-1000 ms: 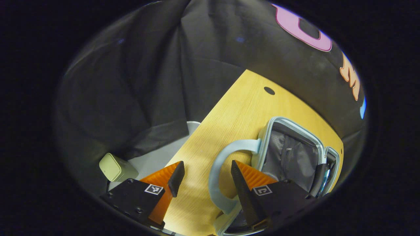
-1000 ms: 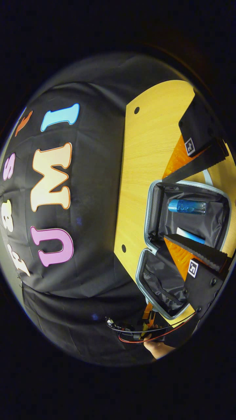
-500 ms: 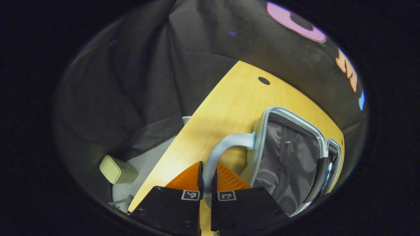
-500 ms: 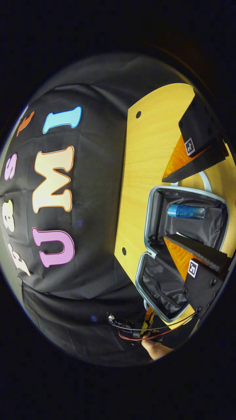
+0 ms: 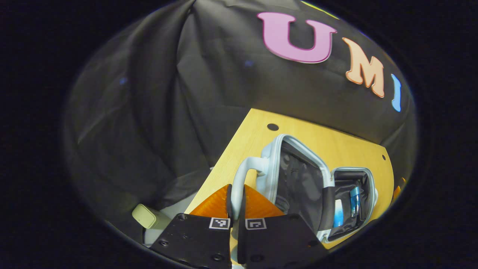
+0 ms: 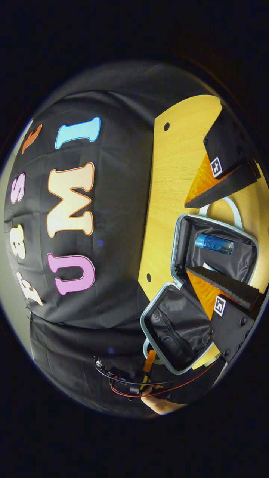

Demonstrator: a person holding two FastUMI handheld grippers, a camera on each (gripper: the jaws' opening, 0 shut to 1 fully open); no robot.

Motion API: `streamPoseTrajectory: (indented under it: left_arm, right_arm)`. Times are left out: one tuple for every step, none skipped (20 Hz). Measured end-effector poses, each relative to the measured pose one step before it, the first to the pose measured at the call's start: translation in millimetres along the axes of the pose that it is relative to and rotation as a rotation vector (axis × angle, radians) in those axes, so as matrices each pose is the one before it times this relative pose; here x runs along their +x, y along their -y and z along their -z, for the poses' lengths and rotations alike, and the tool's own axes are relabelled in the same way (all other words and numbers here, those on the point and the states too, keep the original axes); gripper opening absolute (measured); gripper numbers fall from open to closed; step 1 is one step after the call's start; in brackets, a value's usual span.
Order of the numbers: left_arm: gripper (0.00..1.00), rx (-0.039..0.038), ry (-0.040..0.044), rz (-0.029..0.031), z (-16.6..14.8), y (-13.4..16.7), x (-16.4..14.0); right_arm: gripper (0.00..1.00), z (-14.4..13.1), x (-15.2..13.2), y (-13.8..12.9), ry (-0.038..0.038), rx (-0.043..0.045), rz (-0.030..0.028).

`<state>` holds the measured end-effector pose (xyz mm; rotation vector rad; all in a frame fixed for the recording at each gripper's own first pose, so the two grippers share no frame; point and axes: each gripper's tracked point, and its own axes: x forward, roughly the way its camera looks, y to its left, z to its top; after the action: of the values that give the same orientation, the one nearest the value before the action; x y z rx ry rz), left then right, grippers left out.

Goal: First open the suitcase, pack the skin care products into it, and then close the suitcase.

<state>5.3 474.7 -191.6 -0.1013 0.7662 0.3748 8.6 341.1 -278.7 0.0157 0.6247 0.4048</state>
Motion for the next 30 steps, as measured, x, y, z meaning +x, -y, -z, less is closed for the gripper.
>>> streamPoseTrajectory:
  left_arm:
    - [0.00,0.01177,0.01636,0.00009,-6.42,9.39,-10.71]
    - [0.00,0.00697,0.02134,-0.00333,-8.39,8.56,-9.62]
    - [0.00,0.00415,0.01328,-0.00755,-6.52,7.42,-10.38]
    - [0.00,0.00562,0.01323,0.00773,-7.94,10.46,-8.18]
    - [0.00,0.00709,0.00763,0.00275,-4.83,11.60,-8.74]
    - [0.00,0.01072,0.00060,0.00162,-4.96,8.77,-6.63]
    - [0.00,0.01754,-0.00248,0.00093,-1.35,11.25,-7.48]
    - [0.00,0.02036,0.01404,0.00205,-4.47,10.26,-5.33]
    - [0.00,0.02083,0.01261,0.00587,-3.90,11.19,-6.07]
    - [0.00,0.02223,0.00671,0.00798,-4.14,11.97,-4.87]
    - [0.00,0.02000,0.01051,0.00864,-7.99,10.13,-6.87]
    - [0.00,0.01696,0.00418,0.00984,-5.10,12.37,-4.13]
    - [0.00,0.01634,0.00658,0.01587,-5.06,15.58,-2.54]
    - [0.00,0.01230,0.00342,0.01426,-5.04,14.08,-1.75]
    - [0.00,0.01442,0.00466,0.01793,-3.21,15.00,-0.34]
    - [0.00,0.01373,0.00436,0.01894,-4.43,14.93,-0.47]
    - [0.00,0.01506,0.00678,0.02328,-4.46,16.21,-0.37]
    - [0.00,0.01197,0.00602,0.02406,-4.28,14.97,0.50]
    - [0.00,0.00678,0.00300,0.02254,-1.88,16.07,1.04]
    - [0.00,0.00814,0.00440,0.02644,-4.31,15.02,3.12]
    - [0.00,0.00369,0.00248,0.02604,-2.11,16.52,3.26]
    - [0.00,0.00273,0.00335,0.02967,0.05,15.27,2.07]
    - [0.00,0.00168,0.00295,0.02783,4.28,14.55,0.09]
    - [0.00,0.00019,-0.00257,0.02593,2.52,13.50,2.37]
    - [0.00,-0.00528,-0.00042,0.02492,7.08,12.55,1.04]
    - [0.01,-0.00216,-0.00450,0.02884,4.70,11.98,2.23]
    - [0.01,-0.00391,-0.00392,0.02624,4.27,12.32,3.07]
    - [0.01,-0.00288,-0.00807,0.02939,3.35,13.94,4.90]
    - [0.01,-0.00336,-0.01183,0.02956,5.35,12.74,6.83]
    - [0.01,-0.00631,-0.01258,0.02393,5.61,11.18,8.34]
  right_arm:
    - [0.98,-1.40,-5.04,5.49,0.00782,-0.00053,-0.01001]
    - [0.98,-0.27,-5.34,6.11,0.00465,-0.00248,-0.01029]
    - [0.98,-0.49,-5.36,7.28,0.00308,-0.00110,-0.00634]
    - [0.98,-0.67,-5.58,7.44,0.00480,0.00235,-0.00571]
    - [0.98,-2.23,-6.04,7.91,0.00629,0.00686,-0.00424]
    - [0.98,-1.78,-5.68,7.66,0.00672,0.00690,-0.00403]
    - [0.98,-1.64,-4.26,6.74,0.00637,0.00401,-0.00030]
    - [0.98,-2.10,-4.21,7.81,0.00749,0.00416,-0.00094]
    - [0.98,-1.63,-4.83,7.68,0.00588,0.00421,0.00031]
    - [0.98,0.01,-3.66,7.25,0.00390,0.00432,-0.00021]
    - [0.98,-0.73,-4.04,7.26,0.00261,0.00405,0.00077]
    - [0.98,-0.59,-5.23,6.75,0.00403,0.00360,0.00214]
    - [0.98,-0.20,-3.74,6.99,0.00266,0.00374,0.00399]
    - [0.98,0.33,-3.22,6.90,0.00140,0.00499,0.00434]
    - [0.98,0.18,-3.37,6.32,0.00081,0.00629,0.00398]
    - [0.98,0.30,-3.33,6.18,0.00214,0.00569,0.00439]
    - [0.98,-0.63,-2.77,5.20,0.00227,0.00375,0.00552]
    - [0.98,-0.50,-2.18,5.60,0.00403,0.00405,0.00464]
    - [0.98,-1.23,-1.90,4.86,0.00195,0.00387,0.00347]
    - [0.98,-0.92,-1.60,3.99,0.00346,0.00112,0.00398]
    - [0.94,-1.32,-2.98,4.23,0.00382,-0.00125,0.00538]
    - [0.98,-0.39,-2.92,4.31,0.00207,-0.00146,0.00518]
    - [0.98,-0.44,-2.03,4.03,0.00169,-0.00118,0.00478]
    - [0.98,-0.10,-2.44,5.13,0.00145,-0.00199,0.00797]
    - [0.98,-0.24,-3.57,5.35,0.00027,-0.00039,0.00871]
    - [0.98,1.01,-2.45,4.83,-0.00083,0.00143,0.00789]
    - [0.98,0.13,-2.18,6.13,-0.00206,0.00143,0.01013]
    - [0.98,0.28,-2.74,5.43,-0.00009,0.00150,0.00871]
    - [0.98,0.57,-2.46,5.08,-0.00259,0.00010,0.00870]
    - [0.98,1.44,-3.21,6.26,-0.00191,-0.00321,0.01058]
